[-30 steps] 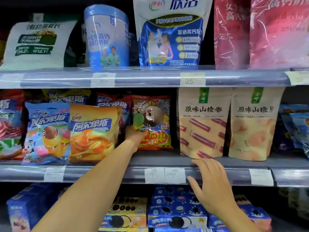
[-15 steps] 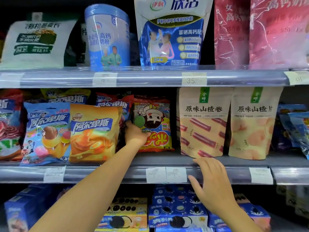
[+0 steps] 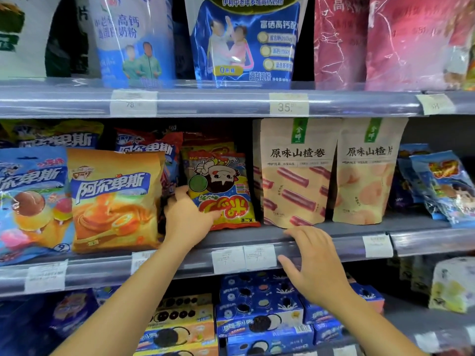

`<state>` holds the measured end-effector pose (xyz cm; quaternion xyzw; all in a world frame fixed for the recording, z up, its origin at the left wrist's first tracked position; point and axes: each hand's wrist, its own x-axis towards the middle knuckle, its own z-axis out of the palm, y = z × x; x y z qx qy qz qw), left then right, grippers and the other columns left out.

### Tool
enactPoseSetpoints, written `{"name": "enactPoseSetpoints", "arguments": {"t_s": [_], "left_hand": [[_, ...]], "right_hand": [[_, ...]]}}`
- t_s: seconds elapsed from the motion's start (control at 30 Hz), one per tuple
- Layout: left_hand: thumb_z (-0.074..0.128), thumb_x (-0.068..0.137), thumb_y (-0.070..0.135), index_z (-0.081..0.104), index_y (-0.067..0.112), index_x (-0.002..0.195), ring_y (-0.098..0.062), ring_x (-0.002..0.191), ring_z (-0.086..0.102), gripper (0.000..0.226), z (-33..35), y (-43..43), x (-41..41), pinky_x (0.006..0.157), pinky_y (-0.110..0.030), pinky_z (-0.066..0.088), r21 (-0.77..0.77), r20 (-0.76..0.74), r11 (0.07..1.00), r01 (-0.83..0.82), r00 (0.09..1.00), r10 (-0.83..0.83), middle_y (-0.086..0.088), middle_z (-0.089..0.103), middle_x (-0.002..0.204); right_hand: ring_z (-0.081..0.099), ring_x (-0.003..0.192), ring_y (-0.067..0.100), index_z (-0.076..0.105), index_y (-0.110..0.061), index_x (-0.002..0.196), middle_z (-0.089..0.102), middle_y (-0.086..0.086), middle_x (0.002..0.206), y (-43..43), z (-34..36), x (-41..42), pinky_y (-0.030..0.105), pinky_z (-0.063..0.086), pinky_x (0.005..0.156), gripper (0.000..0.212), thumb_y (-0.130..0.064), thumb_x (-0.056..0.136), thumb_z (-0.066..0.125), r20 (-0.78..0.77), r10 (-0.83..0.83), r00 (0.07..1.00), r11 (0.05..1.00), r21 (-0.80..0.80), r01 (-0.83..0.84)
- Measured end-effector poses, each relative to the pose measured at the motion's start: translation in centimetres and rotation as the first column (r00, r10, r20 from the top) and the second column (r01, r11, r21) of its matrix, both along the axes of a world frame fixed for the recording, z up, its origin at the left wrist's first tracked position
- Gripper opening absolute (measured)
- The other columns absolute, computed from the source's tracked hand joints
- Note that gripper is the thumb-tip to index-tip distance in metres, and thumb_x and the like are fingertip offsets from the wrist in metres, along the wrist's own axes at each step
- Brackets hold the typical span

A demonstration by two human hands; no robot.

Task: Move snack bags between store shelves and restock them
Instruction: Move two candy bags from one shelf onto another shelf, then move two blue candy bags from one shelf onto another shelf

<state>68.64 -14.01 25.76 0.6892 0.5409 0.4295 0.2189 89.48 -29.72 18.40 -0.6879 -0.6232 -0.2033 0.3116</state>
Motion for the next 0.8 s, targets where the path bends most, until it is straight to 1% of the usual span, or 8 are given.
{"name": "enactPoseSetpoints", "arguments": {"t_s": [0.07, 0.13, 0.27, 0.4, 0.5, 0.63, 0.73, 0.8], "left_hand": [[0.084, 0.07, 0.041, 0.035, 0.021, 0.14, -0.035, 0.129, 0.039, 0.088, -0.2, -1.7, -0.2, 0.101, -0.046, 0.039, 0.073, -0.053, 0.997, -0.01, 0.999, 0.014, -0.017, 0.045, 0.137], [0.081, 0.074, 0.039, 0.04, 0.022, 0.138, -0.031, 0.13, 0.037, 0.077, 0.0, -3.7, 0.1, 0.101, -0.043, 0.038, 0.147, -0.087, 0.989, 0.023, 0.996, -0.01, -0.014, 0.044, 0.137], [0.079, 0.078, 0.03, 0.05, 0.023, 0.13, -0.021, 0.117, 0.051, 0.06, 1.2, -8.0, 2.1, 0.092, -0.033, 0.043, 0.231, -0.098, 0.949, 0.214, 0.976, -0.196, -0.003, 0.052, 0.125], [0.079, 0.079, 0.031, 0.053, 0.032, 0.117, -0.009, 0.099, 0.059, 0.045, 1.5, -12.7, 6.3, 0.074, -0.019, 0.045, 0.088, -0.095, 0.878, 0.47, 0.882, -0.462, 0.015, 0.057, 0.107], [0.082, 0.075, 0.032, 0.059, 0.032, 0.111, -0.006, 0.096, 0.061, 0.043, 0.8, -16.4, 10.9, 0.078, -0.026, 0.048, -0.018, -0.105, 0.837, 0.547, 0.831, -0.546, 0.016, 0.061, 0.104], [0.083, 0.076, 0.022, 0.065, 0.022, 0.101, -0.016, 0.091, 0.066, 0.031, -0.2, -20.9, 16.8, 0.074, -0.031, 0.053, -0.164, -0.121, 0.798, 0.58, 0.791, -0.6, -0.002, 0.069, 0.097], [0.081, 0.076, 0.02, 0.066, 0.02, 0.092, -0.016, 0.08, 0.067, 0.022, -0.9, -23.8, 19.9, 0.063, -0.021, 0.048, -0.154, -0.257, 0.794, 0.588, 0.752, -0.606, -0.003, 0.071, 0.087], [0.081, 0.075, 0.023, 0.065, 0.019, 0.093, -0.016, 0.077, 0.066, 0.025, -1.1, -25.1, 21.6, 0.063, -0.022, 0.046, -0.15, -0.36, 0.802, 0.578, 0.724, -0.589, 0.002, 0.069, 0.082]], "right_hand": [[0.051, 0.112, 0.02, 0.057, -0.019, 0.122, 0.058, -0.003, 0.115, -0.3, 0.4, 0.3, 0.033, 0.033, 0.103, 0.046, -0.045, 0.085, 0.058, 0.002, 0.02, 1.0, 0.999, -0.044, -0.02], [0.046, 0.116, 0.019, 0.053, -0.02, 0.126, 0.053, -0.003, 0.12, -0.9, 1.2, 0.6, 0.028, 0.032, 0.102, 0.045, -0.042, 0.087, 0.06, -0.069, 0.052, 0.996, 0.996, -0.074, -0.057], [0.039, 0.127, 0.016, 0.048, -0.021, 0.134, 0.048, -0.003, 0.132, -3.3, 3.3, 2.1, 0.032, 0.036, 0.106, 0.048, -0.035, 0.09, 0.063, -0.255, 0.084, 0.963, 0.994, -0.04, -0.097], [0.043, 0.124, 0.014, 0.049, -0.025, 0.133, 0.047, -0.004, 0.134, -8.7, 4.9, 6.7, 0.025, 0.037, 0.097, 0.048, -0.035, 0.089, 0.065, -0.418, 0.024, 0.908, 0.992, -0.102, -0.073], [0.05, 0.105, 0.008, 0.053, -0.029, 0.121, 0.054, -0.003, 0.126, -14.5, 5.6, 11.7, 0.011, 0.037, 0.082, 0.041, -0.029, 0.084, 0.071, -0.549, -0.023, 0.836, 0.992, -0.115, -0.049], [0.057, 0.106, 0.016, 0.056, -0.021, 0.119, 0.06, 0.002, 0.125, -22.2, 5.5, 19.2, 0.029, 0.045, 0.086, 0.043, -0.028, 0.082, 0.074, -0.633, -0.2, 0.748, 0.969, -0.24, 0.056], [0.061, 0.09, 0.014, 0.058, -0.018, 0.12, 0.063, 0.0, 0.115, -27.0, 6.0, 24.2, 0.028, 0.048, 0.074, 0.045, -0.027, 0.079, 0.076, -0.58, -0.308, 0.754, 0.938, -0.319, 0.137], [0.061, 0.087, 0.013, 0.057, -0.016, 0.125, 0.061, -0.002, 0.111, -29.1, 6.6, 26.9, 0.026, 0.047, 0.068, 0.05, -0.027, 0.08, 0.076, -0.529, -0.379, 0.76, 0.907, -0.376, 0.191]]}}
